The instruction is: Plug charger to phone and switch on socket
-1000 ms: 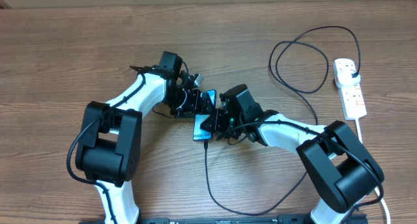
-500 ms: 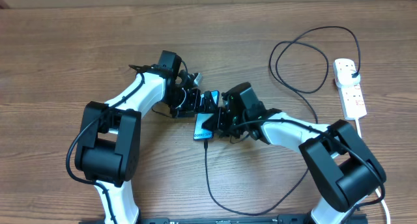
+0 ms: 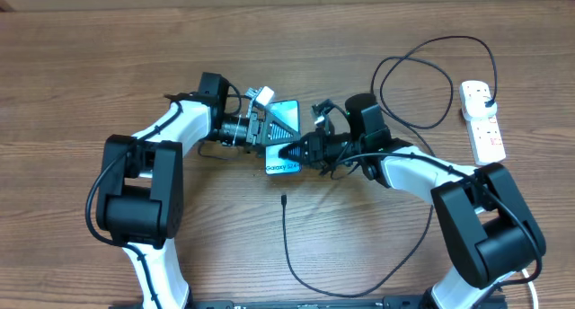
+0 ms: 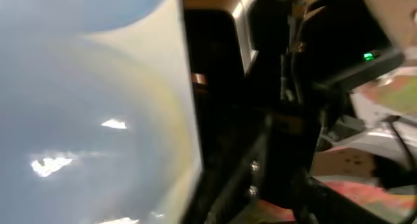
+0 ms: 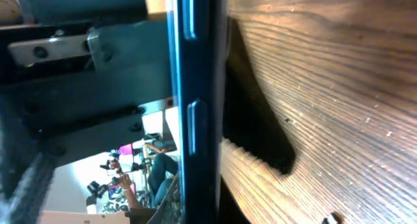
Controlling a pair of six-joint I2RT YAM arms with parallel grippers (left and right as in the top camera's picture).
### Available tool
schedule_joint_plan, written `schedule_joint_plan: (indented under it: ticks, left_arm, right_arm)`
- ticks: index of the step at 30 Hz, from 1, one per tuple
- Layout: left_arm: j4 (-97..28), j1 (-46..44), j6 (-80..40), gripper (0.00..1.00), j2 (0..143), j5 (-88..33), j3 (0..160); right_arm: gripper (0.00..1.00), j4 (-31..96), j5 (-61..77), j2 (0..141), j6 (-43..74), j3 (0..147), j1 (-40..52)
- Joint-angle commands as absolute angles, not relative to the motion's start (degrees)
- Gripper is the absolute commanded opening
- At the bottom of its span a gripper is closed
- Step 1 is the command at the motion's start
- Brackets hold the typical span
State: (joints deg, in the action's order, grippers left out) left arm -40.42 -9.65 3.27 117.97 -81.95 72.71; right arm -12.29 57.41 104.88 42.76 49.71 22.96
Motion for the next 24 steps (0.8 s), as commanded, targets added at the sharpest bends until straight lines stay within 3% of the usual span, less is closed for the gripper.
schedule_joint_plan:
  ticks: [1, 9, 19, 24]
  left_arm:
    - [-40.25, -9.65, 5.74, 0.72, 118.32, -90.61, 72.84]
    - [-40.4, -8.84, 0.01, 0.6, 117.69, -90.63, 77.21]
    - [-40.42, -8.56, -3.46, 0.61, 117.45, -90.61, 84.9]
    - [-40.07, -8.56, -3.46, 0.55, 117.45, -90.61, 85.3]
  right_arm:
    - [0.04, -13.98, 57.36, 102.74, 41.95, 51.22, 22.9]
    - [0.04, -16.58, 57.1, 102.74, 44.95, 51.22, 22.9]
    - [0.04, -16.19, 61.63, 102.74, 44.84, 51.22, 22.9]
    - [0.04, -16.14, 62.17, 102.74, 44.95, 51.22, 22.9]
